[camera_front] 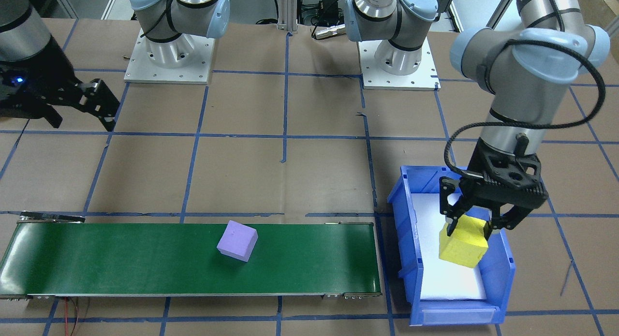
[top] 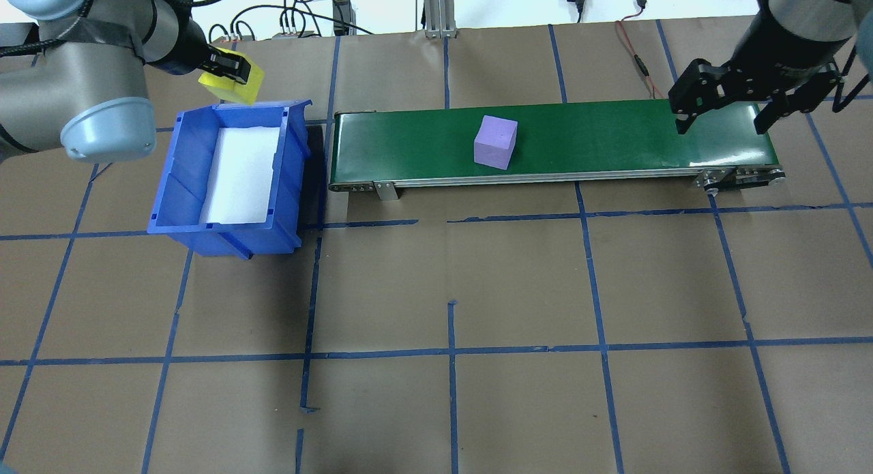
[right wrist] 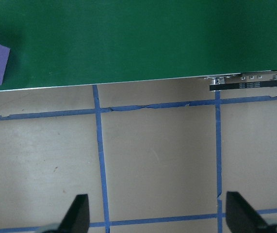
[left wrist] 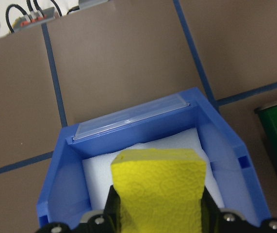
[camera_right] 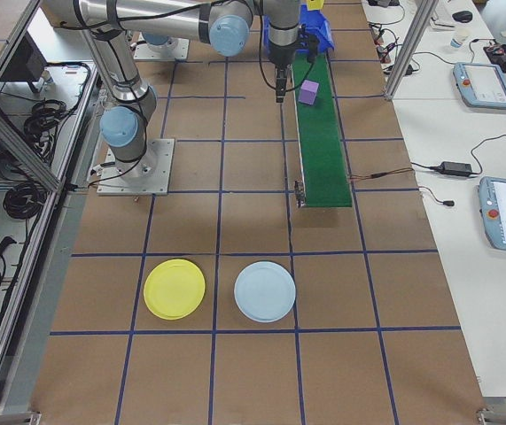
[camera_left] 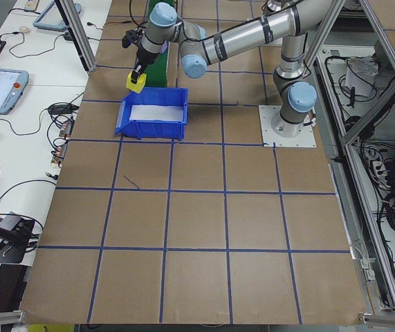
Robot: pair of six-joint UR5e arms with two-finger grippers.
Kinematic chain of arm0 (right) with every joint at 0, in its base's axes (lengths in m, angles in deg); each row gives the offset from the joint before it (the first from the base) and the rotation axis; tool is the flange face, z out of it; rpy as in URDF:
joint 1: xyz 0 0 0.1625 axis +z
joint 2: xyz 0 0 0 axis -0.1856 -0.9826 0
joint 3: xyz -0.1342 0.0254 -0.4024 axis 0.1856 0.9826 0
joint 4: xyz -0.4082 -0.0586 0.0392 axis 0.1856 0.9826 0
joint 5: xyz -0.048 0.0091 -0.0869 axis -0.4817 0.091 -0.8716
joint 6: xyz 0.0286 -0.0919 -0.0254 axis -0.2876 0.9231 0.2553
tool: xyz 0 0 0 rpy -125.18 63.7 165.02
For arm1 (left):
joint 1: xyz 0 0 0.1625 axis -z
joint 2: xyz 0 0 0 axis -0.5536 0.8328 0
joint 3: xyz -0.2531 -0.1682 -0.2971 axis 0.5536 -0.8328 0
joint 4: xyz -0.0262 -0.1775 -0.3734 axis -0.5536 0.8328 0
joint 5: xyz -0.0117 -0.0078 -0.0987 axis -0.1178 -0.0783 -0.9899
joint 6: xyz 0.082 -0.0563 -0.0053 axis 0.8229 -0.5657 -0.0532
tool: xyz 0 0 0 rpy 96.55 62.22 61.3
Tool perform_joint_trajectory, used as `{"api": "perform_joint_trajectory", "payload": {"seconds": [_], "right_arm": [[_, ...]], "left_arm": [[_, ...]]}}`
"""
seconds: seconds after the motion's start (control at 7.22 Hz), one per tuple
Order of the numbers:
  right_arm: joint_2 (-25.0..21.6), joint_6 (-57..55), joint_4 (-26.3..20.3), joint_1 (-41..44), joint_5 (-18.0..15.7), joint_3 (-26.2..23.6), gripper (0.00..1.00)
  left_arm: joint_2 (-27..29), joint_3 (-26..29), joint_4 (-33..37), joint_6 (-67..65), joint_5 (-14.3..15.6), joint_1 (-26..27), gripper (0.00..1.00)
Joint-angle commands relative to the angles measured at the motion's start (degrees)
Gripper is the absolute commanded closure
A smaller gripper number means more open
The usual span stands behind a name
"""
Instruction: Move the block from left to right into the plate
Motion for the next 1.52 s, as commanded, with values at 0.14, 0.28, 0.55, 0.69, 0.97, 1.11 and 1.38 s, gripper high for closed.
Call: {"api": "perform_joint_trajectory", "payload": {"seconds": [0.14, 0.28, 0.55, 0.69, 0.97, 1.11, 1.38], "right_arm": [[7.3, 4.9, 1.4, -7.3, 0.7, 7.4, 0.0], [11.4, 6.0, 3.3, -7.3, 0.8, 9.4, 0.0], [14.5, 5.8, 6.2, -6.9, 6.4, 4.8, 0.0], [15.1, 5.5, 13.6, -6.9, 7.2, 0.3, 0.0], [18.8, 3.5, 18.8, -6.9, 9.9, -2.2, 0.0], [19.1, 3.3, 18.9, -6.9, 10.3, -2.1, 0.0], [20.1, 2.7, 19.8, -6.9, 12.9, -2.1, 0.0]], "left_arm": [[0.4, -1.7, -0.4, -0.2, -0.8, 4.9, 0.69], [1.4, -2.1, -0.4, -0.2, -1.9, 5.3, 0.69], [5.7, -3.7, -0.7, 0.0, -8.9, 5.4, 0.69], [6.6, -3.8, -1.0, 0.0, -9.0, 5.6, 0.68], [6.9, -4.0, -0.8, -0.1, -9.1, 5.9, 0.68], [7.6, -4.0, -0.9, -0.1, -9.1, 6.0, 0.65], [8.3, -4.0, -0.9, -0.1, -9.0, 7.1, 0.64]]}}
